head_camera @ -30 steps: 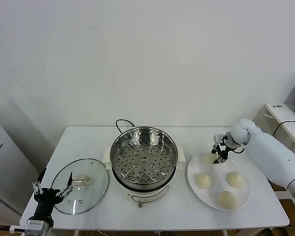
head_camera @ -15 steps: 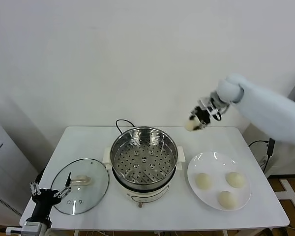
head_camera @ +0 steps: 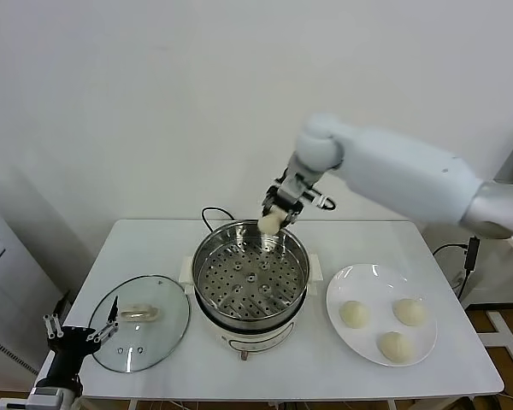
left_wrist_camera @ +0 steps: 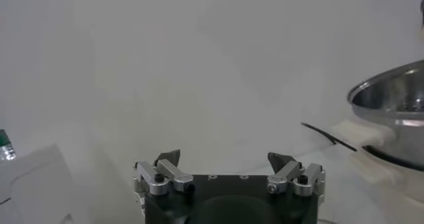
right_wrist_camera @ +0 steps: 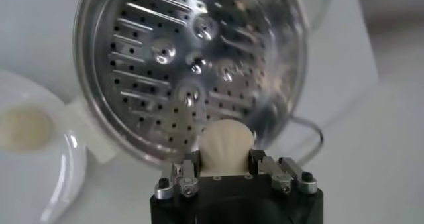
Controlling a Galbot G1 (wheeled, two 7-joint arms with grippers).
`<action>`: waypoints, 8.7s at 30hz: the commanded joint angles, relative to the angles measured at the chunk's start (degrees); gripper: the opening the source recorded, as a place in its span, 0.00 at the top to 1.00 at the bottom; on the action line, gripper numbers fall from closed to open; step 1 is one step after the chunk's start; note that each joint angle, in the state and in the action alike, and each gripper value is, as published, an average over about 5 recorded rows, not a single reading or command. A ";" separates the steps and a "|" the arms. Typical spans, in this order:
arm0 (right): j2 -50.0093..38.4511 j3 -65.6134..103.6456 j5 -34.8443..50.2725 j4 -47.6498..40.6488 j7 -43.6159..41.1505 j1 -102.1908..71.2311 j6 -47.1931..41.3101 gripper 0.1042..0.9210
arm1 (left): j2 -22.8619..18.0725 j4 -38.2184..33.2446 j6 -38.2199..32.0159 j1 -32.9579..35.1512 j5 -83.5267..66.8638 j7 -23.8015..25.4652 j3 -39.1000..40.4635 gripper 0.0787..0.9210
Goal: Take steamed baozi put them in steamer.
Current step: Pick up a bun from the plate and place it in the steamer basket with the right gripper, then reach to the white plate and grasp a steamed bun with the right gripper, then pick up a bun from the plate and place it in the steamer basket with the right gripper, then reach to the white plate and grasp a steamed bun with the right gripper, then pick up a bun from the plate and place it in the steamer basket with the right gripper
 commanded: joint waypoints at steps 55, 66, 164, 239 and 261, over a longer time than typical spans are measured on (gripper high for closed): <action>-35.97 -9.74 25.62 8.25 5.73 -6.97 -35.00 0.12 | -2.41 -1.29 -1.12 -0.28 3.20 -0.26 2.03 0.12; -34.51 -3.04 19.01 6.99 6.58 -20.01 -33.90 0.12 | -3.42 -1.28 -1.98 0.42 4.61 -0.23 1.99 0.12; 1.65 -18.51 63.01 8.59 30.67 5.78 -55.15 0.27 | -5.67 -1.16 -2.48 -0.23 3.91 -0.14 1.17 0.12; -38.35 0.09 12.97 9.47 -1.83 -17.68 -30.02 0.60 | -6.23 -0.70 -2.08 0.29 7.22 -0.02 2.88 0.12; -5.12 -12.58 23.70 11.04 -1.61 19.68 -16.84 0.62 | -5.93 -0.70 -1.76 -0.91 5.99 -0.14 2.35 0.12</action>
